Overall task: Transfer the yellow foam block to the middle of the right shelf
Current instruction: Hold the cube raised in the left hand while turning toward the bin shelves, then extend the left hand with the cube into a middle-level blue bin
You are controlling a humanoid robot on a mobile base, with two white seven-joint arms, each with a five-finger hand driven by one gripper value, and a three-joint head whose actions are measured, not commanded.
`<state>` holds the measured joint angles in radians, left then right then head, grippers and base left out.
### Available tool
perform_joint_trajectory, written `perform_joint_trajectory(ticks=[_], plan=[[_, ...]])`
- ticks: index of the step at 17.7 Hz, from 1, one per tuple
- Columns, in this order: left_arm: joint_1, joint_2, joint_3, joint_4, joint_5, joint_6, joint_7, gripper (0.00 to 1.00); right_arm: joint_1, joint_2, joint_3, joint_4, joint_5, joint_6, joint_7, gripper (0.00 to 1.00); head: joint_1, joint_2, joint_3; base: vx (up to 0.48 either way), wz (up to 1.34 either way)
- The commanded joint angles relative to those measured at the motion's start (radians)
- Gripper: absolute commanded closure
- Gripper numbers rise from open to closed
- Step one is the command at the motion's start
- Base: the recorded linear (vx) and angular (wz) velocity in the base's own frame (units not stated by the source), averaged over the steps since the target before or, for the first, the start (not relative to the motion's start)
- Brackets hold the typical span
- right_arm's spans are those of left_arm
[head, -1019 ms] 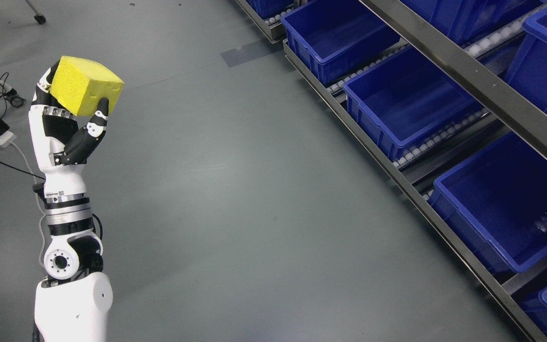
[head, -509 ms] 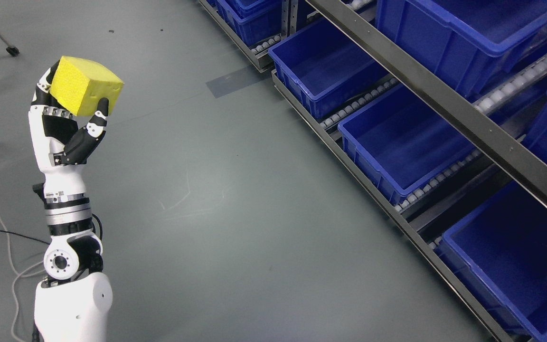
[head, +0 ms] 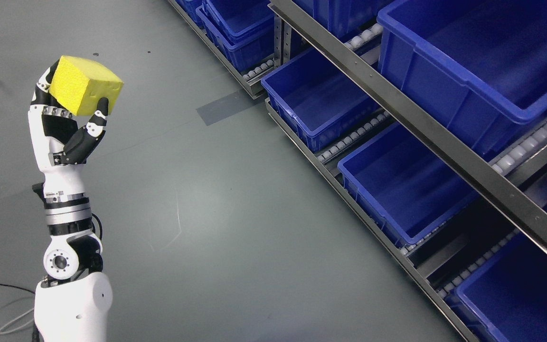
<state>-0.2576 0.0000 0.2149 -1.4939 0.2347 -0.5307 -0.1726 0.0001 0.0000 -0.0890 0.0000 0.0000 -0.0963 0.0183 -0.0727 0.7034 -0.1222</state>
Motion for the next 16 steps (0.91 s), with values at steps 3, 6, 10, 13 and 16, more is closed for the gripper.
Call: perform_joint_trajectory(ticks=[3, 6, 10, 13, 16], plan=[[0.004, 0.017, -0.040, -0.023, 0.000, -0.002, -0.002, 0.59, -0.002, -0.017, 0.000, -0.017, 0.000, 0.000, 0.000, 0.00, 0.0000, 0.000, 0.000, 0.314, -0.02], [0.009, 0.017, -0.145, -0.074, -0.002, -0.005, -0.004, 0.59, -0.003, -0.017, 0.000, -0.017, 0.000, 0.000, 0.000, 0.00, 0.0000, 0.000, 0.000, 0.271, -0.03], [0.000, 0.017, -0.287, -0.114, -0.009, -0.005, -0.038, 0.59, -0.003, -0.017, 0.000, -0.017, 0.000, 0.000, 0.000, 0.00, 0.0000, 0.000, 0.000, 0.235, -0.31], [-0.003, 0.017, -0.315, -0.114, -0.009, -0.005, -0.038, 0.60, -0.003, -0.017, 0.000, -0.017, 0.000, 0.000, 0.000, 0.00, 0.0000, 0.000, 0.000, 0.134, -0.59], [-0.008, 0.017, -0.316, -0.117, -0.011, -0.005, -0.038, 0.60, -0.002, -0.017, 0.000, -0.017, -0.002, 0.000, 0.000, 0.00, 0.0000, 0.000, 0.000, 0.093, -0.59]])
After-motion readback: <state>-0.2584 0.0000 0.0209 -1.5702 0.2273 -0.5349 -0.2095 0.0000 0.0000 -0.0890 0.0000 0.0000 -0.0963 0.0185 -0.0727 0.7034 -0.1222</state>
